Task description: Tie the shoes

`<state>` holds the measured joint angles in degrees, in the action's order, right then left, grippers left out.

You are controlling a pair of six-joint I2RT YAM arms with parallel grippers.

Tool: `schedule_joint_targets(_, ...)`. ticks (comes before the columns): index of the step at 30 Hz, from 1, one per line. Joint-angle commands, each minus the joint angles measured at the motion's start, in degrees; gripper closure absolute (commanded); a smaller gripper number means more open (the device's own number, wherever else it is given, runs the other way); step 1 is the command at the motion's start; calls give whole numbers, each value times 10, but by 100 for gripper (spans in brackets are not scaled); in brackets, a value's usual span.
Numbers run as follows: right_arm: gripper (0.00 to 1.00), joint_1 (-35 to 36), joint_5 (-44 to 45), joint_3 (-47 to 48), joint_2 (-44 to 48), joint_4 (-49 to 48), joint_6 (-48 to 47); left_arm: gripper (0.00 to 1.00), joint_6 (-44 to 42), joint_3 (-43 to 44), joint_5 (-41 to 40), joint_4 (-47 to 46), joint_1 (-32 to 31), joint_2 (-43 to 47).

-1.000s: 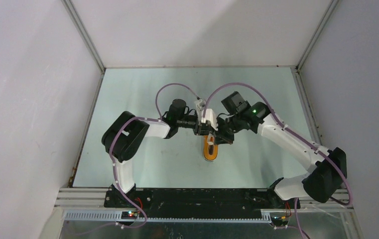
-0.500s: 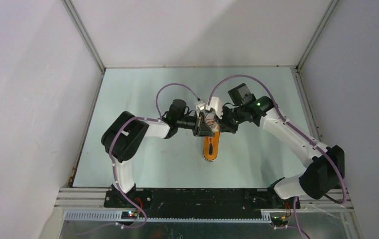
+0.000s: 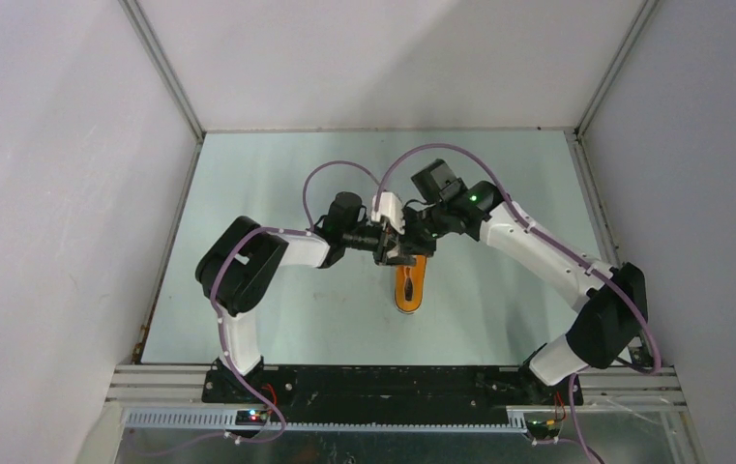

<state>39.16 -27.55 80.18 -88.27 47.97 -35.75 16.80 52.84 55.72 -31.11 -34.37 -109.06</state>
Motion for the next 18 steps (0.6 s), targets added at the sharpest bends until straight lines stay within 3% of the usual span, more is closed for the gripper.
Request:
schedule_joint_targets(1, 100, 25, -24, -14, 38, 47, -55, 100, 26, 10, 16, -3, 2, 7)
schedule_joint_targets(11, 100, 32, -4, -149, 97, 102, -148, 100, 39, 11, 21, -13, 18, 3)
schedule_joint_targets(18, 100, -22, 11, -219, 99, 73, -163, 100, 26, 4, 40, -1, 24, 10)
